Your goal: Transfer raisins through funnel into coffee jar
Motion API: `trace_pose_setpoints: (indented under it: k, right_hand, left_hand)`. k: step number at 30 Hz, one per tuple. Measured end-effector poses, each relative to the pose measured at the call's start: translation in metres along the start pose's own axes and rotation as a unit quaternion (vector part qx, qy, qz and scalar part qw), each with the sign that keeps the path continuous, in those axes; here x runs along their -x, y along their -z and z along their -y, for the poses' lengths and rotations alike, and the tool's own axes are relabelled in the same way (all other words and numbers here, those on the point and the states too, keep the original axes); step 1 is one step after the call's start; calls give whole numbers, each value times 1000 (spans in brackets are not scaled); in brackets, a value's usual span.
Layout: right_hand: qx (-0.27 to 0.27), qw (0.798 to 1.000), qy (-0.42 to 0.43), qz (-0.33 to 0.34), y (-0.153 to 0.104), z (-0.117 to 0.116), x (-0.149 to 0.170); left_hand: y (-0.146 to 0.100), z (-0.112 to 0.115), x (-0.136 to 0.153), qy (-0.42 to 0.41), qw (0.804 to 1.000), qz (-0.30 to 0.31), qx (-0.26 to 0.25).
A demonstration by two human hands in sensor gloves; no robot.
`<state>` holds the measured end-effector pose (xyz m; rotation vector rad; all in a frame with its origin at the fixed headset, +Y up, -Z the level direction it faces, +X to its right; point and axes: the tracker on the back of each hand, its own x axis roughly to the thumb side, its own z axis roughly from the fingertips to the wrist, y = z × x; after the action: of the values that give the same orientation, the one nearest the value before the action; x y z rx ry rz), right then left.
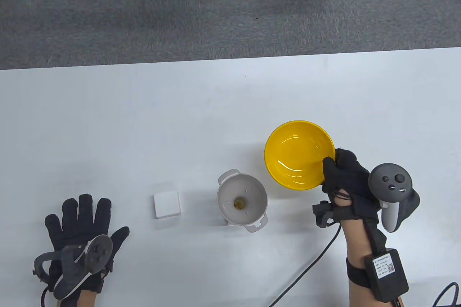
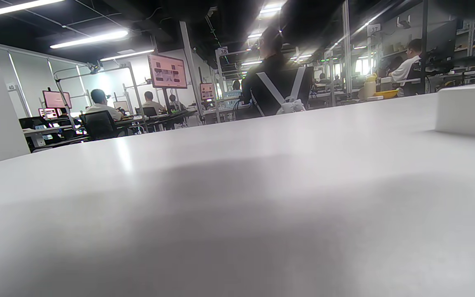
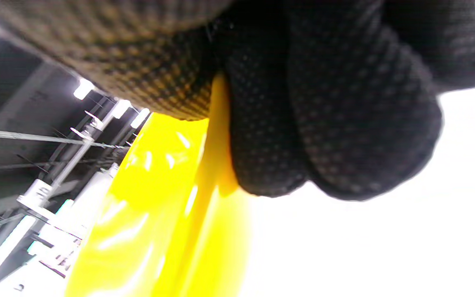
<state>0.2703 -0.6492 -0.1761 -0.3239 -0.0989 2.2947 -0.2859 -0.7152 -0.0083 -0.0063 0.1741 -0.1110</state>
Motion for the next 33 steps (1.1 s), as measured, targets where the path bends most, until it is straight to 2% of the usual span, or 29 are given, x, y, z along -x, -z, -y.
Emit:
trace_pose_setpoints:
  k: [7,13,27,33]
  right_hand:
    - [-47,997,-33,-52,11,-18,26]
    - [-109,986,1,-122,21,-29,51]
    - [-122,982,-33,-139,24,-42,56]
    - [-110,982,-71,-134,17,-35,50]
  left_hand:
    - [-1,0,-3,-1,1000,4,0]
    - [-1,0,-3,-1,1000,6,1]
    - [-1,0,-3,5,1000,3,6]
    - [0,0,-3,7,1000,0,9]
